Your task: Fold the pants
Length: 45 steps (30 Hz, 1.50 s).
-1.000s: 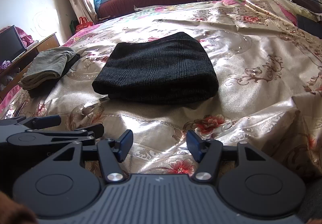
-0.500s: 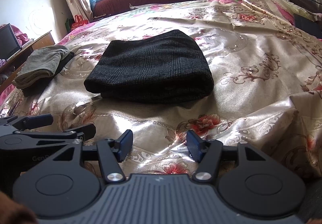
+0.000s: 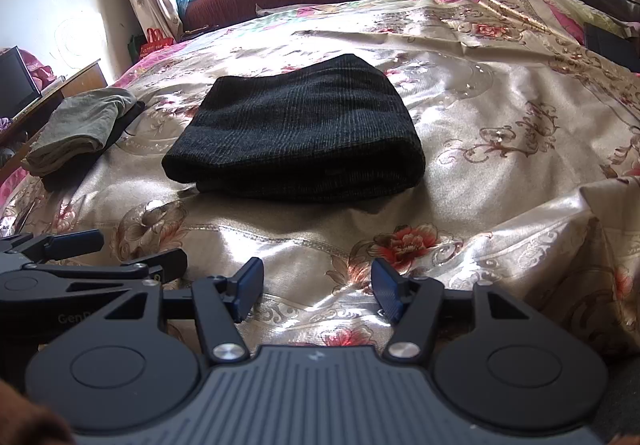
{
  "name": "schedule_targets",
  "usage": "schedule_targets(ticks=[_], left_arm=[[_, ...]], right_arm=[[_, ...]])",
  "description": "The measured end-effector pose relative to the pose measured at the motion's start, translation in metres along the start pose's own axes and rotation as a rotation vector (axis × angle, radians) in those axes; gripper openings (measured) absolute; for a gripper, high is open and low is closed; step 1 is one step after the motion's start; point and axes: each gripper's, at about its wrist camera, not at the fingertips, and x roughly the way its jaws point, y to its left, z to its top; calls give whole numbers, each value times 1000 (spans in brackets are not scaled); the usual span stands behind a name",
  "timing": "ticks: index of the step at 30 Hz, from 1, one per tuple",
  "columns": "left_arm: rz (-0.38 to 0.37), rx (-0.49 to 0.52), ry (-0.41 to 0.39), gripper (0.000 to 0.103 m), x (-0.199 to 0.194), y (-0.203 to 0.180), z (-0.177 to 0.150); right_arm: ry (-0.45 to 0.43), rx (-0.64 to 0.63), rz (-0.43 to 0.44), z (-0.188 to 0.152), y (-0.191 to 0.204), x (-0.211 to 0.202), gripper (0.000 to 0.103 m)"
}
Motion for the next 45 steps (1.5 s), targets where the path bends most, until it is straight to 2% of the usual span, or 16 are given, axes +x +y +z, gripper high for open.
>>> schedule_targets(ticks=[40, 45], left_arm=[[18, 22, -8, 103, 1, -1, -2], [20, 24, -9, 103, 1, -1, -2]], right_arm=[[5, -19, -10, -1, 1, 2, 61], [1, -37, -36, -1, 4, 1, 61]])
